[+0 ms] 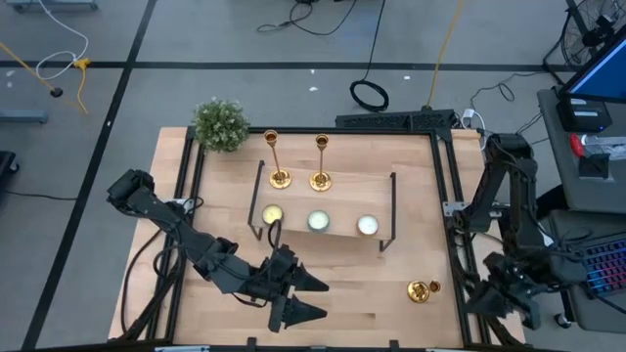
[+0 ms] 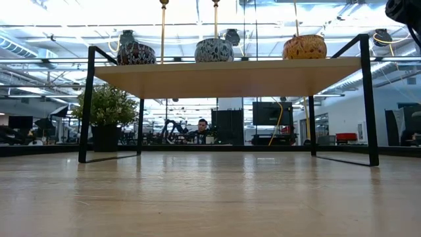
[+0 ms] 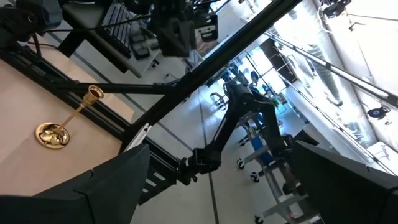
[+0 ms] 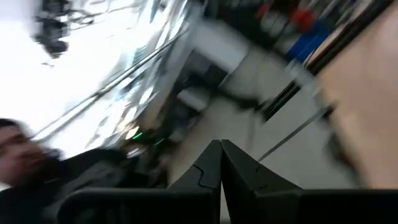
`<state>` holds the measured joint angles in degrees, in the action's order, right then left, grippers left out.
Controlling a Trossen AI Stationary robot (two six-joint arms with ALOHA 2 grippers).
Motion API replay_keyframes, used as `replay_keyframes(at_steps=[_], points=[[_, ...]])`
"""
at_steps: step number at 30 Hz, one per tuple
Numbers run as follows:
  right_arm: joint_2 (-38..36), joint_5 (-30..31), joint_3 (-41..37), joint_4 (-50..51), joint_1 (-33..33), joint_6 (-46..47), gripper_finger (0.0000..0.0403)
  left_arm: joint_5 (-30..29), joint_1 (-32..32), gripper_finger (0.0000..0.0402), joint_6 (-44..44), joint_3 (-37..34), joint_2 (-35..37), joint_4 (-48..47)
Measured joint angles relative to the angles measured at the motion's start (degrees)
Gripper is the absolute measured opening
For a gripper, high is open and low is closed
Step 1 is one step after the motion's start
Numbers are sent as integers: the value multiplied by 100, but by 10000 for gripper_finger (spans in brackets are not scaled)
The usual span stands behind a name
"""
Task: Pick & Place candle stick holders
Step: Put the gold candle holder onto the shelf
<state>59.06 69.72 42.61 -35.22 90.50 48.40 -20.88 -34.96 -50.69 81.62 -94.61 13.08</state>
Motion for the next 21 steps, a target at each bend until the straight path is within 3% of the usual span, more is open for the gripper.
replay_keyframes(at_steps=[6, 13, 21], points=[[104, -871, 0, -57, -47, 716, 10, 0, 2, 397, 55, 0, 0, -2], [99, -1347, 0, -839, -423, -283, 36, -1, 2, 397, 70, 0, 0, -4], [97, -1426, -2, -465, -748, -253, 116, -2, 1, 397, 72, 0, 0, -4]])
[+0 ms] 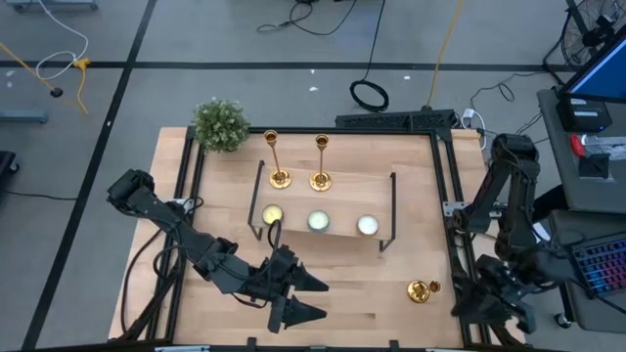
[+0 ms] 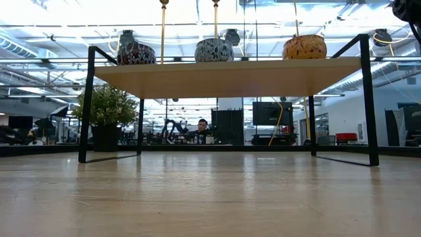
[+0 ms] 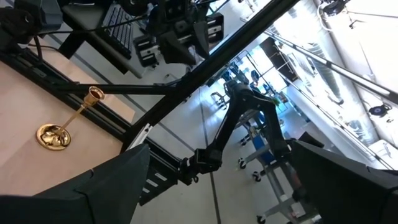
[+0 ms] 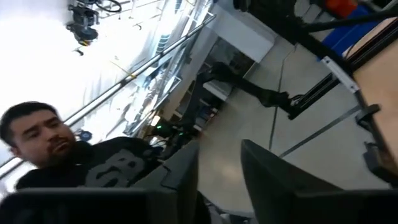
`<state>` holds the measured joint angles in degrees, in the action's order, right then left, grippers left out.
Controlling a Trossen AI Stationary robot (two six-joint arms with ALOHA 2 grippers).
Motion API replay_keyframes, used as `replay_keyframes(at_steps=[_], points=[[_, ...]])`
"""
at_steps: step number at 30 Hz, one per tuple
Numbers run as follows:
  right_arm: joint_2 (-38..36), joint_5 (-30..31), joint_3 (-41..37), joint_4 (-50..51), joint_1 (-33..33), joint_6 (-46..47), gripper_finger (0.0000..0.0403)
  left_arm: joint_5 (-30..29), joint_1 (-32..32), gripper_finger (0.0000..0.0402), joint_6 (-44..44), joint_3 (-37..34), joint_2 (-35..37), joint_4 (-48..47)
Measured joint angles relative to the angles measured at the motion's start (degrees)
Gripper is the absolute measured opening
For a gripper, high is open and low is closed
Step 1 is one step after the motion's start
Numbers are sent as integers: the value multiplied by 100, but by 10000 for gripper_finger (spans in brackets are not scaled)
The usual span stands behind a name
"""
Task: Pick & Place candle stick holders
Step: Put the gold candle holder onto the shelf
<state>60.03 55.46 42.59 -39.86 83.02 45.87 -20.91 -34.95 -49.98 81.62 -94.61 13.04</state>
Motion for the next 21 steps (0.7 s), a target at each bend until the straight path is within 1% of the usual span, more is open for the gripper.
replay_keyframes(at_steps=[4, 6, 10, 13, 16, 18, 21], points=[[0, -33, 0, 160, -301, 12, 174, 0, 0, 397, 25, 0, 0, 0], [0, -202, 0, 133, -539, -53, 201, 0, 19, 397, 37, 0, 0, 0], [80, -1072, 2, -153, -1259, -92, 244, -2, 42, 397, 44, 0, 0, -2], [270, -1810, 194, 55, -1758, -73, 256, -2, 43, 397, 43, 0, 0, 0], [375, -2326, 541, 888, -2082, 77, 257, -2, 41, 397, 40, 0, 0, -1], [402, -2572, 836, 1783, -2204, 242, 253, -2, 24, 397, 24, 0, 0, -2], [402, -2578, 1357, 3395, -2264, 598, 242, -2, -5, 397, 7, 0, 0, -7]])
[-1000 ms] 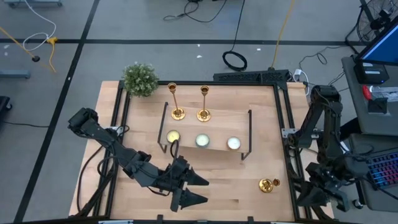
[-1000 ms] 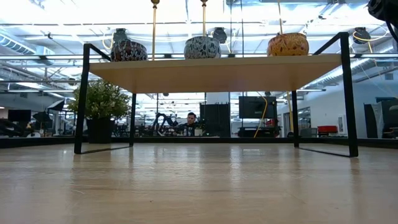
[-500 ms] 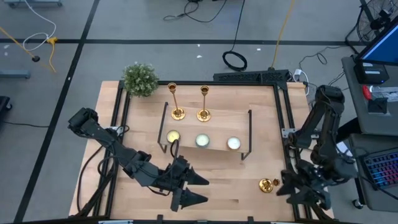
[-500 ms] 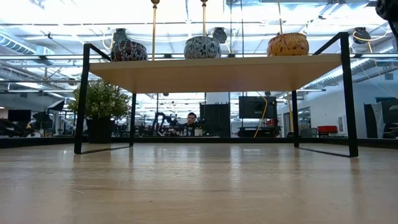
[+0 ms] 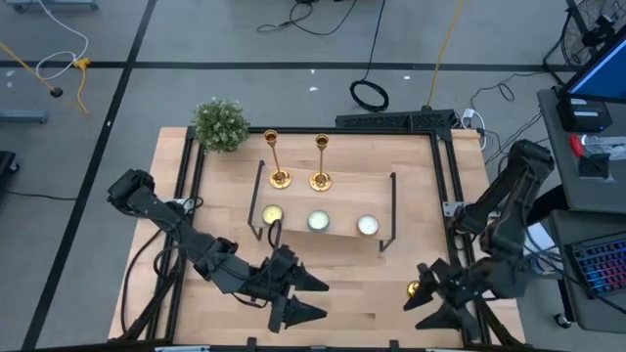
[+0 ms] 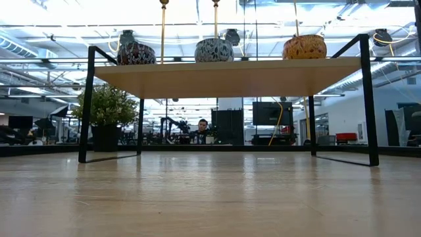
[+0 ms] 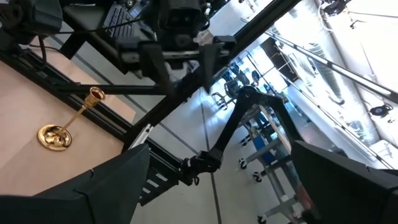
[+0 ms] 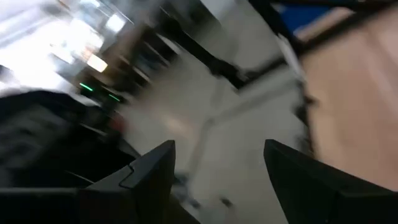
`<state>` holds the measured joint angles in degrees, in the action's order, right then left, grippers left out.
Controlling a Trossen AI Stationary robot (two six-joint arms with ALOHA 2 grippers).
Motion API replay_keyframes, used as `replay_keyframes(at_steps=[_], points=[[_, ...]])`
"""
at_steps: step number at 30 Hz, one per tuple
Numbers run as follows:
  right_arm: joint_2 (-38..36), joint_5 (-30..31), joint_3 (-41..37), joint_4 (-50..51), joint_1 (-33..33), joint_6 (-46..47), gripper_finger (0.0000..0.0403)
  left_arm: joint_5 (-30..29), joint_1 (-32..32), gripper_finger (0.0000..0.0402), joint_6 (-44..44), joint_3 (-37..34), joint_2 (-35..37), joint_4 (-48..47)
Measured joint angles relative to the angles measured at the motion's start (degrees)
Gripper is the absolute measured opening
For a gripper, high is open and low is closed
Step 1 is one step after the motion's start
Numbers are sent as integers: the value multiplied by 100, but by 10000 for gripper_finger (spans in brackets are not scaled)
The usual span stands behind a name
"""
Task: Pick & Place candle stick holders
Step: Put the gold candle holder onto the shelf
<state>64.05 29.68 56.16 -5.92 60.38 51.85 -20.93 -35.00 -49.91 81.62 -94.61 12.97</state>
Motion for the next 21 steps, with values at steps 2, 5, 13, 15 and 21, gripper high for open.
replay_keyframes(at_steps=[2, 5, 13, 15, 21], points=[[-2, -4, 369, 1179, -4, 331, 234, 0, -2, 397, -10, 0, 0, -8], [-2, -243, 843, 2818, -4, 1077, 221, 0, -3, 397, -68, 0, 0, -70], [-4, -1744, 1203, 5066, -4, 3004, 212, 2, -2, 397, -93, 0, 0, -97], [-4, -2316, 1203, 5515, -4, 3428, 215, 0, -2, 397, -51, 0, 0, -96], [-2, -3524, 1203, 6520, -2, 4424, 221, -49, -49, 397, 118, 0, 0, -97]])
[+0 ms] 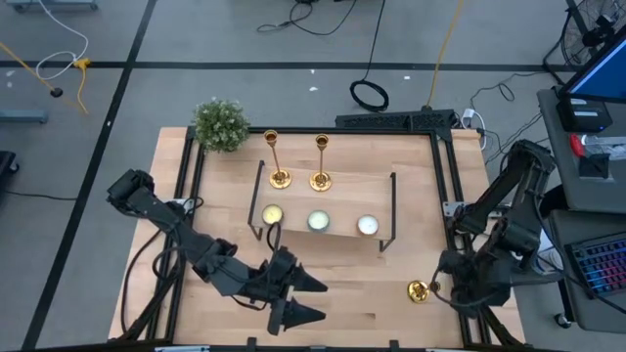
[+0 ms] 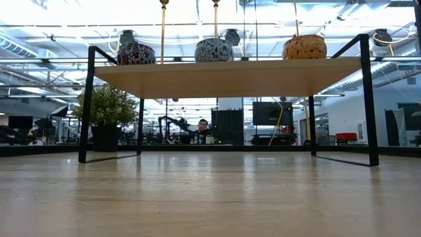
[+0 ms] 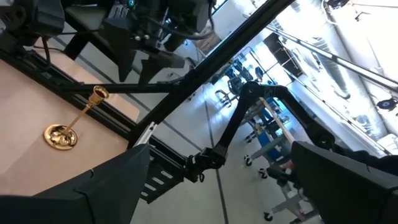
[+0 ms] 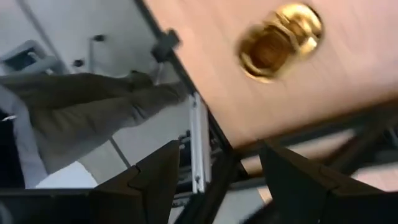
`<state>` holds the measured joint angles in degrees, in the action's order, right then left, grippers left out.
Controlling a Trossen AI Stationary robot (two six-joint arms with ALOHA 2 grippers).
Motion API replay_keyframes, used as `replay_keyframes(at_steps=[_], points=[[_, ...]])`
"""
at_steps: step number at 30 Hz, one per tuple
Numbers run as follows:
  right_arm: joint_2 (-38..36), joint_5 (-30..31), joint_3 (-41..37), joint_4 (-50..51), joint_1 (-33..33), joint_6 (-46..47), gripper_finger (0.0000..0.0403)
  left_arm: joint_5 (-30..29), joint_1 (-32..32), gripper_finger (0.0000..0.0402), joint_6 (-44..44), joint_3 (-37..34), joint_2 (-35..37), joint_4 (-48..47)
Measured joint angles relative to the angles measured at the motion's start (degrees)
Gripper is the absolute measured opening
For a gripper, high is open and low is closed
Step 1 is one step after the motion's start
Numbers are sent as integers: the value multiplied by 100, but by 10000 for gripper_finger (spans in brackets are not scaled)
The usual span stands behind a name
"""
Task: Pick & Place candle stick holders
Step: Put the gold candle holder onto the shelf
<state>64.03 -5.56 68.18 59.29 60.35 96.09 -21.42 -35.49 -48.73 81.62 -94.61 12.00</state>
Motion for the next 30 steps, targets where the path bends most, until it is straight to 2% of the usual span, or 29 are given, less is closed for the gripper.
replay_keyframes(at_steps=[5, 8, 16, 20, 26, 30], points=[[2, -99, 0, 404, 0, 645, 217, -225, -81, 397, 118, 0, 0, -4], [5, 251, -2, 515, 0, 1007, 209, -329, -131, 397, 159, 0, 0, -29], [239, -65, -91, 540, -6, 1919, 195, -415, -176, 397, 191, 0, 0, -32], [417, -369, -231, 262, -149, 1932, 202, -433, -176, 397, 212, 0, 0, -32], [525, -289, -258, -110, -371, 1673, 238, -452, -174, 397, 259, 0, 0, -30], [507, -204, -258, -94, -489, 1587, 247, -452, -188, 397, 258, 0, 0, -30]])
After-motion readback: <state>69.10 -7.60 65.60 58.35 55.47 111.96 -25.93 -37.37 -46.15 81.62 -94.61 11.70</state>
